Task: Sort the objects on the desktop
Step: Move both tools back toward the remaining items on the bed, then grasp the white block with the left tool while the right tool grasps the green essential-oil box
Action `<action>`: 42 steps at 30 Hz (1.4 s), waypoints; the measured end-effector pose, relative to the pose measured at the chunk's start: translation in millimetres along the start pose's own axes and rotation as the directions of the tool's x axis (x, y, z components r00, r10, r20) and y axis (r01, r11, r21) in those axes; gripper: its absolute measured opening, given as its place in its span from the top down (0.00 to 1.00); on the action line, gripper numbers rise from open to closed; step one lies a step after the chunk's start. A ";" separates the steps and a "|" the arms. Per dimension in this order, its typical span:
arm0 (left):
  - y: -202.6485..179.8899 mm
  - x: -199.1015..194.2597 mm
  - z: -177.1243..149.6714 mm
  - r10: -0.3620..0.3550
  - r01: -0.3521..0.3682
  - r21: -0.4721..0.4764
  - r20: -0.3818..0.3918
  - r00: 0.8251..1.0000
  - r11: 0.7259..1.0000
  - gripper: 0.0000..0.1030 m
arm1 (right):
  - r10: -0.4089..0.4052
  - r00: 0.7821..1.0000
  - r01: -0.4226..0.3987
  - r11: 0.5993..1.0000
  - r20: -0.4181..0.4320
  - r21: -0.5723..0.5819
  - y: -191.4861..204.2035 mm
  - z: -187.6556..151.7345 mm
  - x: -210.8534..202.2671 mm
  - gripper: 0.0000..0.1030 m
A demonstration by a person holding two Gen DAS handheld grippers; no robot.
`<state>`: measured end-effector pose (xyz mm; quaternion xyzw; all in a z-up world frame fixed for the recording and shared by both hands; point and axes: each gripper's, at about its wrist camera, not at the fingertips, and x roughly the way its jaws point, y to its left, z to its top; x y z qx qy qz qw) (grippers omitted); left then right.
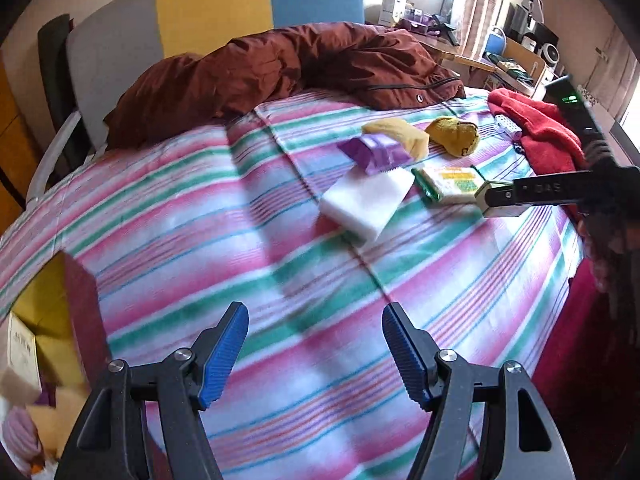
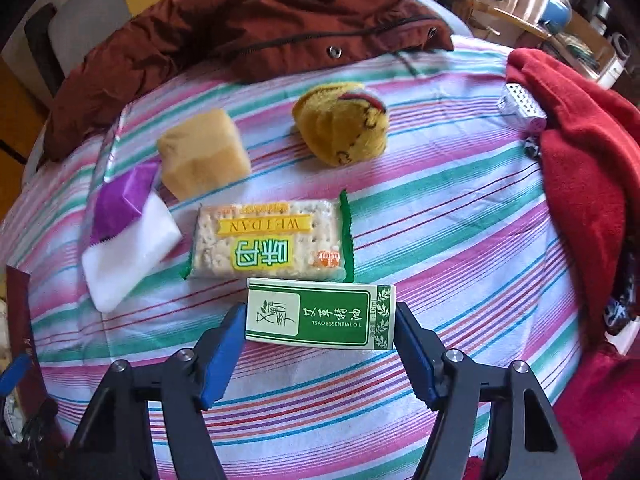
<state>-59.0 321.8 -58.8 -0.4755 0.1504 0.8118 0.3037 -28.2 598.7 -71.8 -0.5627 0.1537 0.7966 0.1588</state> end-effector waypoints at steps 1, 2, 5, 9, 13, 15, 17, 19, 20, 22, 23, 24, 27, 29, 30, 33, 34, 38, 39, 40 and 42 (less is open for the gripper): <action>-3.1 3.9 5.3 -0.002 0.002 0.013 0.000 1.000 1.000 0.30 | 0.004 1.000 -0.004 1.000 0.020 0.005 -2.3 -0.6 -5.6 0.30; -6.4 8.2 10.0 -0.002 0.002 0.028 -0.005 1.000 1.000 0.29 | 0.012 0.999 -0.013 1.000 0.042 0.010 -4.4 -1.0 -11.2 0.30; -15.8 18.7 25.2 -0.016 0.015 0.066 0.005 1.000 0.998 0.19 | 0.047 0.995 -0.047 0.999 0.089 0.005 4.8 2.2 -14.7 0.30; -30.0 40.3 45.4 0.001 0.000 0.164 -0.006 1.000 0.986 0.18 | 0.071 0.991 -0.072 0.997 0.111 0.000 11.9 5.4 -18.1 0.30; -35.1 62.0 60.1 0.003 0.003 0.214 -0.029 1.000 0.977 0.18 | 0.109 0.985 -0.108 0.994 0.131 -0.013 14.0 4.9 -22.6 0.30; -37.2 68.0 64.8 0.000 0.007 0.232 -0.034 0.999 0.973 0.18 | 0.121 0.983 -0.120 0.993 0.137 -0.016 14.3 6.1 -22.8 0.30; -39.2 72.7 69.7 -0.005 0.013 0.249 -0.031 1.000 0.969 0.18 | 0.132 0.981 -0.131 0.991 0.139 -0.015 14.4 6.6 -23.5 0.30; -41.0 80.1 74.4 -0.013 0.023 0.268 -0.041 0.999 0.963 0.18 | 0.140 0.980 -0.139 0.990 0.144 -0.015 13.5 5.9 -25.7 0.30; -42.0 82.2 75.7 -0.013 0.024 0.273 -0.042 0.999 0.962 0.18 | 0.144 0.979 -0.144 0.990 0.146 -0.016 13.3 6.0 -26.1 0.30; -43.1 88.7 78.9 -0.009 0.023 0.287 -0.049 0.999 0.958 0.18 | 0.148 0.978 -0.147 0.989 0.147 -0.017 13.7 6.0 -26.5 0.30; -43.3 91.5 80.5 -0.011 0.026 0.290 -0.052 0.999 0.957 0.18 | 0.148 0.978 -0.147 0.989 0.148 -0.018 13.9 6.1 -26.6 0.30; -42.6 95.1 82.5 -0.015 0.030 0.289 -0.057 0.998 0.957 0.18 | 0.149 0.978 -0.148 0.989 0.148 -0.018 13.9 6.0 -26.6 0.30; -42.9 104.8 85.2 -0.025 0.047 0.291 -0.080 0.997 0.956 0.16 | 0.150 0.977 -0.149 0.989 0.149 -0.019 13.9 6.2 -26.8 0.29; -45.6 108.2 85.0 -0.021 0.046 0.300 -0.084 0.996 0.953 0.16 | 0.153 0.977 -0.152 0.988 0.149 -0.017 13.4 6.7 -26.3 0.29; -46.7 110.3 84.9 -0.022 0.048 0.302 -0.090 0.996 0.952 0.16 | 0.151 0.978 -0.150 0.989 0.148 -0.015 13.3 7.0 -25.9 0.29; -47.3 116.1 83.7 -0.030 0.062 0.297 -0.110 0.993 0.953 0.16 | 0.149 0.978 -0.148 0.989 0.144 -0.017 13.2 7.7 -24.7 0.29; -46.5 115.4 83.4 -0.037 0.066 0.290 -0.103 0.994 0.955 0.20 | 0.147 0.979 -0.145 0.989 0.143 -0.018 13.6 7.7 -24.4 0.29; -41.6 108.8 81.8 -0.079 0.100 0.254 -0.093 0.993 0.962 0.35 | 0.141 0.980 -0.139 0.990 0.139 -0.024 14.1 7.5 -22.7 0.29; -40.4 106.7 79.7 -0.085 0.105 0.245 -0.091 0.992 0.964 0.36 | 0.140 0.980 -0.138 0.990 0.138 -0.025 14.1 7.5 -22.3 0.29; -38.9 103.5 76.1 -0.092 0.110 0.234 -0.086 0.992 0.966 0.36 | 0.139 0.981 -0.137 0.990 0.138 -0.027 14.1 7.5 -21.9 0.29; -37.5 97.4 68.0 -0.101 0.116 0.215 -0.083 0.991 0.970 0.36 | 0.140 0.981 -0.136 0.990 0.138 -0.032 14.8 7.2 -21.8 0.29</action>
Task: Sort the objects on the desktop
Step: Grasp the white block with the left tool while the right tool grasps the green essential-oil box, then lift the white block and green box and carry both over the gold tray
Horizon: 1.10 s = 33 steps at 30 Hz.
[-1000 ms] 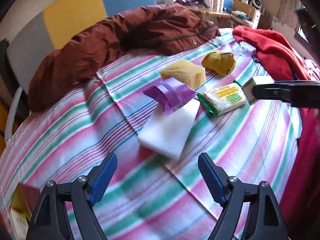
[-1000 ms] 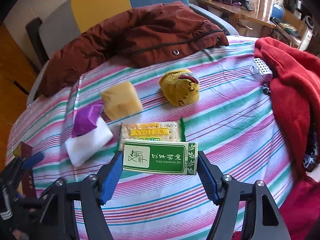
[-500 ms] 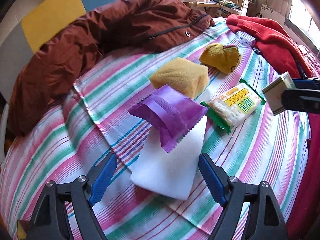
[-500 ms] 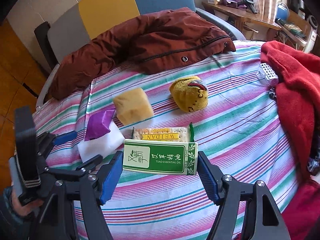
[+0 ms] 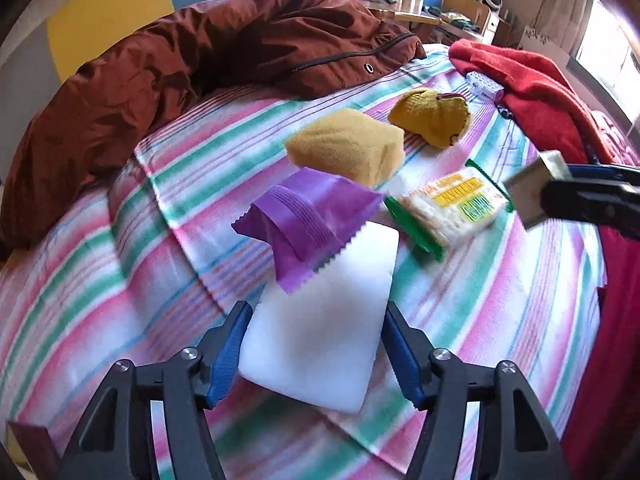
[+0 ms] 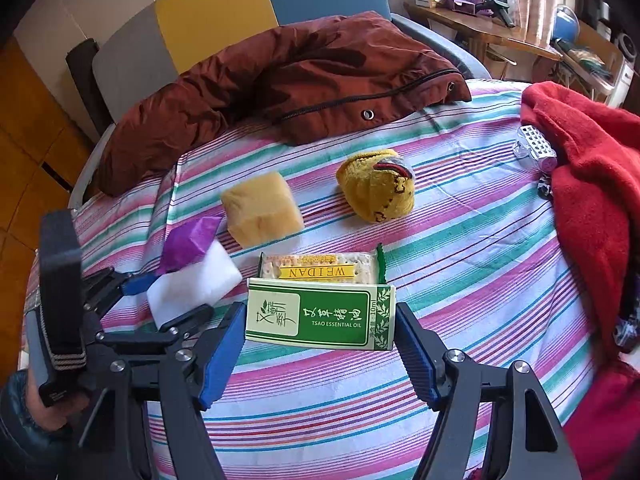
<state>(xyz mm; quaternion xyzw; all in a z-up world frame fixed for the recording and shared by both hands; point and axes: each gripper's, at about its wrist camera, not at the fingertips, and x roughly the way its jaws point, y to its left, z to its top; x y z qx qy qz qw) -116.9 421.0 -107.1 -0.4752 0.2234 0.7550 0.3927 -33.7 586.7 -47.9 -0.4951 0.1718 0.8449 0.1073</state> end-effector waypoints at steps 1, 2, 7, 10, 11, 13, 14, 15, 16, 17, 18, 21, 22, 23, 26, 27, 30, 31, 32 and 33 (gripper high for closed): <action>-0.8 -3.9 -6.3 -0.003 0.003 -0.013 0.000 1.000 1.000 0.36 | 0.003 1.000 -0.003 1.000 0.001 -0.004 0.8 -0.3 -0.1 0.29; -1.3 -7.1 -11.3 -0.004 0.004 -0.026 -0.001 1.000 1.000 0.36 | 0.005 1.000 -0.005 1.000 0.003 -0.009 1.9 -0.4 -0.2 0.29; -5.4 -23.7 -35.7 0.023 -0.022 -0.097 0.008 1.000 0.995 0.36 | 0.032 0.999 -0.031 0.997 0.023 -0.068 14.1 -2.6 -3.4 0.29; -9.0 -43.0 -49.7 0.055 -0.050 -0.118 0.048 0.997 0.992 0.36 | 0.048 0.998 -0.044 0.992 0.035 -0.116 24.8 -5.4 -5.2 0.29; -9.5 -48.9 -52.7 0.067 -0.059 -0.125 0.061 0.996 0.990 0.36 | 0.053 0.998 -0.048 0.991 0.039 -0.129 27.5 -6.3 -5.7 0.29; -9.4 -64.4 -59.7 0.093 -0.079 -0.142 0.094 0.991 0.987 0.36 | 0.059 0.997 -0.051 0.986 0.046 -0.157 33.7 -8.3 -6.6 0.29; -9.1 -69.6 -61.2 0.102 -0.086 -0.149 0.104 0.989 0.985 0.36 | 0.060 0.997 -0.051 0.985 0.047 -0.163 35.3 -9.0 -7.0 0.29; -8.4 -78.0 -64.3 0.119 -0.100 -0.158 0.119 0.986 0.982 0.36 | 0.061 0.997 -0.052 0.983 0.050 -0.174 37.6 -9.9 -7.5 0.29; -7.2 -84.4 -66.1 0.130 -0.107 -0.166 0.132 0.983 0.980 0.36 | 0.063 0.997 -0.053 0.982 0.053 -0.182 39.3 -10.6 -7.9 0.29; -5.9 -90.5 -67.8 0.136 -0.110 -0.174 0.143 0.980 0.979 0.36 | 0.066 0.996 -0.054 0.980 0.057 -0.189 40.8 -11.0 -8.7 0.29; -4.4 -97.1 -69.7 0.145 -0.116 -0.183 0.154 0.977 0.976 0.36 | 0.069 0.996 -0.056 0.979 0.060 -0.197 42.5 -11.7 -9.3 0.29; -0.1 -118.3 -77.4 0.173 -0.133 -0.209 0.189 0.967 0.969 0.36 | 0.076 0.995 -0.059 0.973 0.068 -0.224 48.5 -14.0 -10.7 0.29; 1.3 -124.0 -79.3 0.181 -0.138 -0.215 0.198 0.963 0.967 0.36 | 0.079 0.994 -0.060 0.970 0.071 -0.236 51.1 -15.0 -11.1 0.29; 2.6 -129.1 -81.5 0.190 -0.143 -0.221 0.206 0.960 0.965 0.36 | 0.081 0.994 -0.061 0.967 0.073 -0.249 54.0 -16.3 -11.6 0.29; 8.0 -145.7 -88.7 0.213 -0.156 -0.242 0.230 0.950 0.958 0.36 | 0.082 0.994 -0.059 0.960 0.072 -0.275 59.5 -18.9 -11.0 0.29; 10.4 -152.3 -91.9 0.224 -0.163 -0.251 0.239 0.945 0.954 0.36 | 0.081 0.994 -0.058 0.958 0.070 -0.282 61.3 -20.1 -10.5 0.29; 15.6 -164.6 -99.3 0.242 -0.172 -0.270 0.253 0.937 0.947 0.36 | 0.077 0.995 -0.054 0.955 0.069 -0.292 64.7 -22.7 -9.6 0.29; 17.9 -169.1 -102.4 0.248 -0.174 -0.278 0.256 0.934 0.945 0.36 | 0.074 0.995 -0.051 0.955 0.067 -0.293 65.3 -23.3 -9.1 0.29; 19.7 -172.5 -105.2 0.252 -0.177 -0.282 0.258 0.933 0.943 0.36 | 0.068 0.996 -0.046 0.954 0.065 -0.295 66.1 -24.2 -8.2 0.29; 22.8 -177.1 -109.2 0.259 -0.180 -0.291 0.261 0.930 0.939 0.36 | 0.065 0.996 -0.044 0.953 0.064 -0.298 66.8 -24.7 -7.8 0.29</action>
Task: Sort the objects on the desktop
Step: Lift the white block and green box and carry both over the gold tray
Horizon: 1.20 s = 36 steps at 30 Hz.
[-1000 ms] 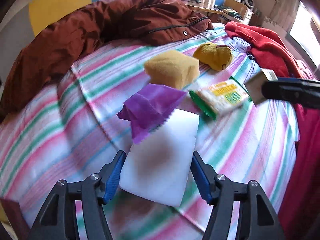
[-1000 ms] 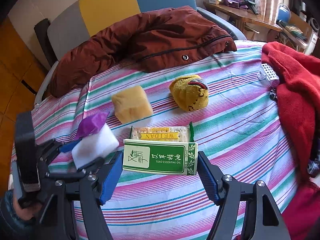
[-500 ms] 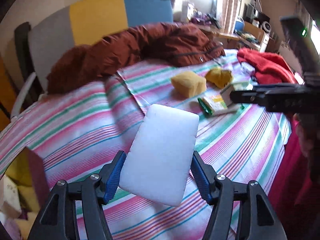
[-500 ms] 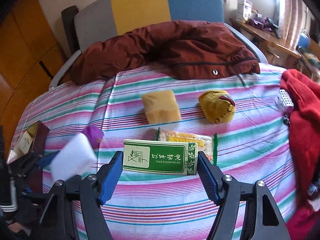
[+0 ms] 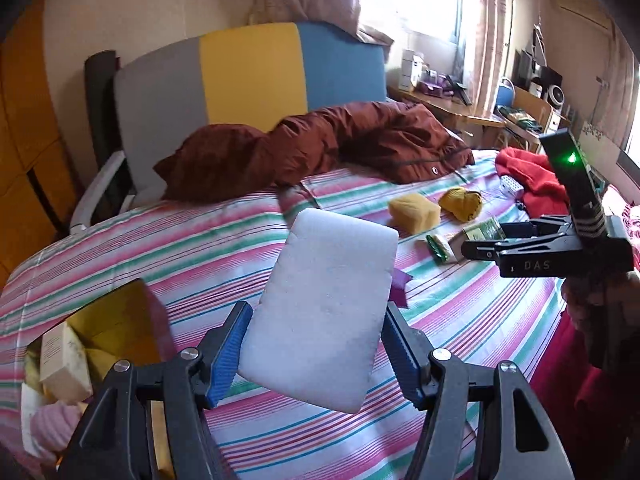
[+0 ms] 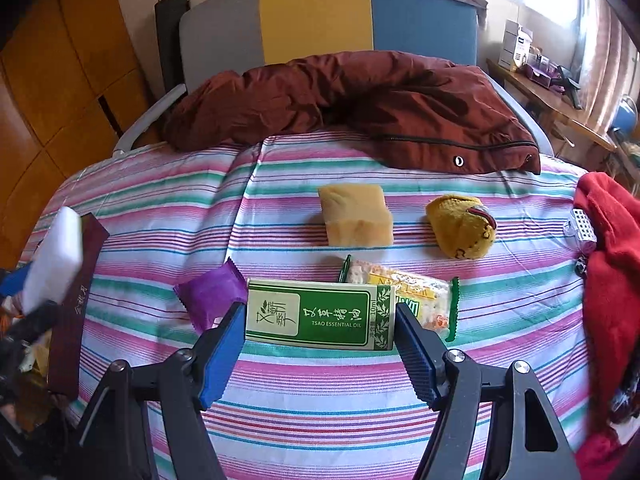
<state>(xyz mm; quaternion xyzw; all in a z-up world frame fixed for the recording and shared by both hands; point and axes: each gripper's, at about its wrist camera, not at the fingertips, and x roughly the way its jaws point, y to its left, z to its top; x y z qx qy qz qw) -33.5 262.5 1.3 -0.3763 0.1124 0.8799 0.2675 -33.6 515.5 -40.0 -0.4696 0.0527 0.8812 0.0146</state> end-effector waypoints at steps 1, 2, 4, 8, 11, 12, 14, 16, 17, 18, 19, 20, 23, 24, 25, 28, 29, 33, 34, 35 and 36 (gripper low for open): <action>3.0 -2.8 -1.1 0.004 -0.004 -0.006 0.003 1.000 1.000 0.36 | -0.006 1.000 0.006 1.000 -0.003 -0.006 1.0 -0.3 1.3 0.29; 6.7 -6.2 -2.7 0.009 -0.009 -0.012 0.006 1.000 1.000 0.36 | -0.011 1.000 0.011 1.000 -0.008 -0.008 1.4 -0.5 2.9 0.29; 16.4 -14.3 -6.9 0.018 -0.018 -0.031 0.013 1.000 0.999 0.36 | -0.026 0.999 0.026 1.000 -0.020 -0.016 2.7 -1.2 6.7 0.29; 36.1 -27.9 -15.8 0.037 -0.035 -0.072 0.023 0.999 0.997 0.36 | -0.045 0.999 0.045 0.999 -0.024 -0.030 5.6 -1.9 9.8 0.30; 53.3 -36.1 -23.1 0.053 -0.050 -0.111 0.025 0.998 0.993 0.36 | -0.053 0.998 0.052 0.998 -0.025 -0.040 8.8 -2.9 10.9 0.30; 60.2 -39.8 -26.5 0.062 -0.058 -0.125 0.028 0.998 0.990 0.36 | -0.058 0.998 0.056 0.997 -0.026 -0.045 9.9 -3.0 11.7 0.30; 71.2 -45.3 -32.2 0.075 -0.070 -0.150 0.030 0.997 0.986 0.36 | -0.066 0.997 0.065 0.997 -0.028 -0.047 10.9 -3.4 12.9 0.30; 82.2 -51.4 -38.1 0.085 -0.077 -0.178 0.034 0.996 0.981 0.36 | -0.061 0.998 0.060 0.998 -0.022 -0.032 10.1 -2.8 10.8 0.30; 87.7 -55.3 -41.4 0.095 -0.086 -0.191 0.036 0.995 0.978 0.36 | -0.053 0.999 0.053 0.998 -0.011 -0.024 10.3 -2.0 8.2 0.30; 98.3 -60.1 -45.9 0.112 -0.101 -0.215 0.036 0.993 0.971 0.36 | -0.047 0.999 0.047 0.999 0.010 -0.021 11.9 -1.3 3.3 0.30; 106.2 -62.9 -48.8 0.120 -0.109 -0.233 0.036 0.992 0.966 0.36 | -0.041 0.999 0.042 0.999 0.023 -0.019 13.3 -0.9 0.3 0.30; 114.3 -65.7 -51.7 0.130 -0.118 -0.252 0.035 0.991 0.960 0.36 | -0.028 0.999 0.029 1.000 0.032 -0.012 15.0 -0.4 -2.3 0.30; 145.8 -72.7 -64.5 0.170 -0.154 -0.322 0.024 0.985 0.934 0.36 | 0.012 0.999 -0.011 1.000 0.047 -0.022 29.4 -0.6 -9.9 0.30; 158.5 -74.1 -70.2 0.185 -0.168 -0.350 0.014 0.983 0.921 0.36 | 0.033 0.998 -0.031 0.999 0.050 -0.035 37.2 -0.8 -11.9 0.30; 166.6 -74.2 -74.6 0.195 -0.179 -0.365 0.007 0.981 0.914 0.36 | 0.061 0.997 -0.058 0.997 0.055 -0.049 47.4 -1.1 -15.0 0.30; 188.5 -74.6 -87.4 0.213 -0.200 -0.411 -0.014 0.977 0.889 0.36 | 0.137 0.988 -0.129 0.986 0.066 -0.109 83.2 -1.1 -23.2 0.30; 193.3 -74.4 -90.8 0.217 -0.205 -0.421 -0.019 0.976 0.884 0.36 | 0.170 0.983 -0.160 0.978 0.066 -0.136 99.2 -0.4 -25.7 0.30; 215.0 -70.8 -105.3 0.227 -0.222 -0.472 -0.048 0.973 0.853 0.36 | 0.282 0.957 -0.261 0.936 0.061 -0.238 157.0 1.4 -35.0 0.30; 218.8 -69.6 -107.3 0.227 -0.223 -0.480 -0.052 0.973 0.849 0.36 | 0.319 0.946 -0.294 0.916 0.053 -0.272 178.1 2.9 -37.0 0.30; 222.4 -68.4 -108.9 0.225 -0.223 -0.488 -0.055 0.973 0.844 0.36 | 0.340 0.939 -0.313 0.905 0.048 -0.290 189.7 3.2 -38.1 0.30; 227.9 -66.9 -112.2 0.213 -0.213 -0.502 -0.058 0.975 0.838 0.36 | 0.366 0.930 -0.336 0.887 0.040 -0.317 206.2 3.2 -39.7 0.30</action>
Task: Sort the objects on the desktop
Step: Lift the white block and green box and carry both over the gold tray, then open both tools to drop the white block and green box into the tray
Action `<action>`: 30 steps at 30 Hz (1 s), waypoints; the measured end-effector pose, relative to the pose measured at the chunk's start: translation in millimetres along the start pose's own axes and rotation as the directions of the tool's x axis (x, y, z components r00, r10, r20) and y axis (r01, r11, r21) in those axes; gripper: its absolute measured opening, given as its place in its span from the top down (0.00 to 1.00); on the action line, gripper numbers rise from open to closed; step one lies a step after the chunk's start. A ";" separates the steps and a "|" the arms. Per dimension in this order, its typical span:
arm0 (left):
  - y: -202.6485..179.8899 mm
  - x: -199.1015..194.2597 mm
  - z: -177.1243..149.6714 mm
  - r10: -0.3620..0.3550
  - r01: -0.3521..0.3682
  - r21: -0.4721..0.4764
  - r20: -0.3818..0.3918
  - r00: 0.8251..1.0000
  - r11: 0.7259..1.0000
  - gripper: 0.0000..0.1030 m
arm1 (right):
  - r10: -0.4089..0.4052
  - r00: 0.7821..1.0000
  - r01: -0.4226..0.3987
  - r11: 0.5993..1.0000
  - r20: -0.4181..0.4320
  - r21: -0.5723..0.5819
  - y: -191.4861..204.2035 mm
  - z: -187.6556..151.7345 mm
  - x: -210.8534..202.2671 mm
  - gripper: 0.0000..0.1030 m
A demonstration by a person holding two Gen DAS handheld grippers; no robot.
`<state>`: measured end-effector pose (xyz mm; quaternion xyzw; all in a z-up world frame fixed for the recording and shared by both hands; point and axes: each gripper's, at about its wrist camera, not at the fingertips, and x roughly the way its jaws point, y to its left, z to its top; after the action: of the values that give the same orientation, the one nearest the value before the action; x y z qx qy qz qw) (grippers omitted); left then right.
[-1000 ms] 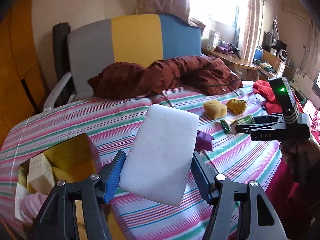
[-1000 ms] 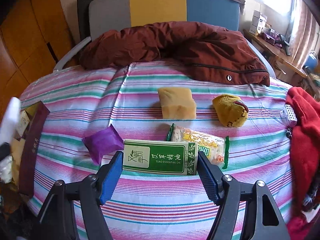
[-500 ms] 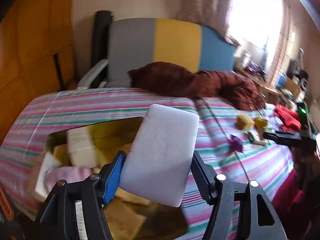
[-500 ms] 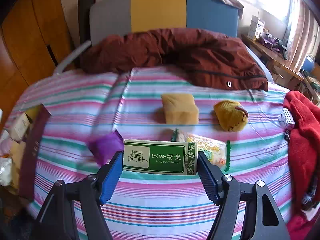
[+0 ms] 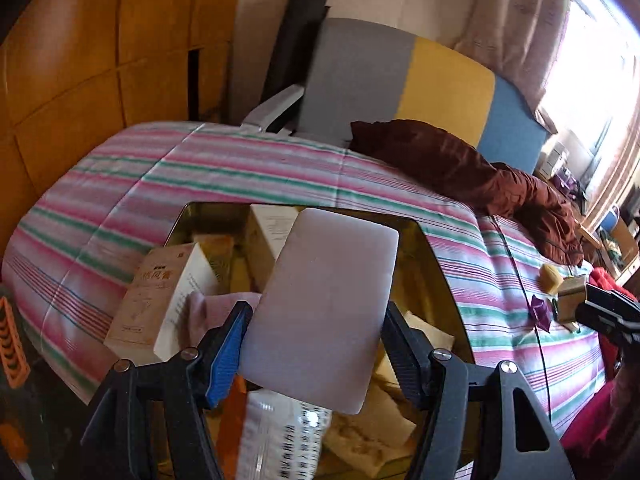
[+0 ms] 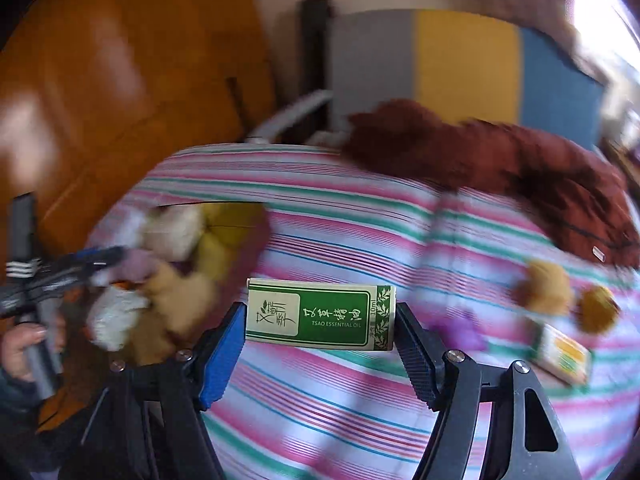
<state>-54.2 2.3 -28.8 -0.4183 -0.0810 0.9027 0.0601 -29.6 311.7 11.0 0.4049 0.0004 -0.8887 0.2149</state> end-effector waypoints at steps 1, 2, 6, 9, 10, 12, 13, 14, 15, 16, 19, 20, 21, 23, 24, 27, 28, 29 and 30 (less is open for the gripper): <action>3.4 2.4 0.5 -0.003 0.003 -0.009 -0.005 1.000 1.000 0.36 | 0.036 0.999 -0.036 0.999 -0.003 -0.036 19.1 6.1 7.2 0.30; 6.2 3.8 0.5 -0.003 0.003 -0.016 -0.009 1.000 1.000 0.36 | 0.056 0.998 -0.057 0.997 -0.007 -0.055 28.2 8.8 11.0 0.30; 16.7 12.3 0.1 -0.016 0.015 -0.046 -0.028 0.999 0.999 0.35 | 0.115 0.992 -0.122 0.981 -0.052 -0.152 79.0 14.9 39.8 0.29; 22.6 14.5 2.3 -0.024 0.022 -0.055 -0.026 0.999 0.998 0.35 | 0.126 0.987 -0.144 0.971 -0.101 -0.193 105.5 12.4 64.2 0.29; 24.4 15.1 3.2 -0.031 0.030 -0.058 -0.025 0.999 0.998 0.35 | 0.125 0.986 -0.145 0.969 -0.112 -0.200 112.3 11.6 72.4 0.29; 28.0 16.8 4.7 -0.049 0.047 -0.077 -0.030 0.998 0.996 0.33 | 0.114 0.986 -0.137 0.970 -0.123 -0.202 121.7 10.3 86.7 0.28; 28.2 17.5 5.9 -0.061 0.057 -0.086 -0.034 0.998 0.995 0.32 | 0.111 0.986 -0.134 0.971 -0.125 -0.197 121.6 10.3 90.8 0.28; 29.0 18.4 6.2 -0.069 0.066 -0.094 -0.038 0.997 0.993 0.32 | 0.112 0.985 -0.136 0.972 -0.130 -0.192 122.7 9.9 95.1 0.27; 29.6 18.8 6.2 -0.070 0.066 -0.098 -0.039 0.997 0.993 0.31 | 0.115 0.984 -0.141 0.972 -0.139 -0.189 124.0 8.6 99.8 0.26; 30.2 18.4 5.8 -0.068 0.064 -0.099 -0.036 0.997 0.993 0.31 | 0.112 0.983 -0.138 0.973 -0.143 -0.186 125.4 7.9 103.9 0.22; 32.6 16.5 5.1 -0.076 0.072 -0.115 -0.033 0.997 0.991 0.29 | 0.124 0.981 -0.149 0.974 -0.151 -0.168 123.2 5.9 108.3 0.13; 33.1 14.9 5.0 -0.077 0.073 -0.119 -0.027 0.997 0.990 0.26 | 0.127 0.980 -0.152 0.974 -0.152 -0.167 123.0 4.4 108.0 0.12; 33.5 10.3 5.0 -0.077 0.075 -0.125 -0.011 0.997 0.989 0.25 | 0.125 0.980 -0.150 0.974 -0.151 -0.168 123.5 3.2 106.6 0.12; 34.0 2.1 5.3 -0.086 0.087 -0.131 0.020 0.996 0.987 0.25 | 0.130 0.980 -0.153 0.976 -0.149 -0.156 121.3 1.5 103.1 0.12; 34.7 -2.1 5.4 -0.086 0.090 -0.135 0.036 0.996 0.987 0.25 | 0.135 0.980 -0.156 0.977 -0.146 -0.147 119.3 0.9 100.4 0.12; 35.5 -8.8 6.9 -0.062 0.069 -0.138 0.054 0.997 0.988 0.25 | 0.143 0.981 -0.159 0.979 -0.130 -0.127 116.4 -0.6 92.9 0.11; 34.7 -9.4 6.9 -0.052 0.058 -0.130 0.052 0.997 0.990 0.26 | 0.144 0.982 -0.159 0.980 -0.125 -0.123 115.4 -2.0 89.7 0.11; 34.4 -9.2 6.6 -0.045 0.050 -0.124 0.048 0.998 0.991 0.26 | 0.145 0.982 -0.160 0.980 -0.122 -0.120 114.9 -3.2 87.1 0.11; 33.9 -8.6 5.5 -0.036 0.041 -0.120 0.042 0.998 0.992 0.27 | 0.150 0.981 -0.164 0.979 -0.124 -0.118 114.6 -3.9 85.7 0.11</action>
<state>-54.3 -32.9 -25.5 -0.4014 -0.1448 0.9030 0.0503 -32.6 175.7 -33.5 0.4393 0.0376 -0.8425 0.3095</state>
